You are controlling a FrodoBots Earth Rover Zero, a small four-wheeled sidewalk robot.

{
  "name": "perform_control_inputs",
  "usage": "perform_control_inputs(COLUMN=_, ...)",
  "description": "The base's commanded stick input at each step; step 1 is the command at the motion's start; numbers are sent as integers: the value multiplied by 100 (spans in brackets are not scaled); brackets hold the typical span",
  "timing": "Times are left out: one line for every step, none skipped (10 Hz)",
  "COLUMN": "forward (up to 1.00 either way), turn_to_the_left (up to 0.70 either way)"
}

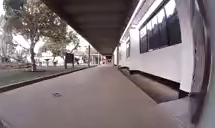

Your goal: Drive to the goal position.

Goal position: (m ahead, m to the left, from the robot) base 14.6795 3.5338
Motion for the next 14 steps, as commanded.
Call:
perform_control_inputs(forward=70, turn_to_the_left=0)
perform_control_inputs(forward=70, turn_to_the_left=0)
perform_control_inputs(forward=70, turn_to_the_left=0)
perform_control_inputs(forward=70, turn_to_the_left=0)
perform_control_inputs(forward=70, turn_to_the_left=0)
perform_control_inputs(forward=70, turn_to_the_left=0)
perform_control_inputs(forward=70, turn_to_the_left=0)
perform_control_inputs(forward=70, turn_to_the_left=0)
perform_control_inputs(forward=70, turn_to_the_left=0)
perform_control_inputs(forward=70, turn_to_the_left=0)
perform_control_inputs(forward=70, turn_to_the_left=0)
perform_control_inputs(forward=70, turn_to_the_left=0)
perform_control_inputs(forward=70, turn_to_the_left=0)
perform_control_inputs(forward=70, turn_to_the_left=0)
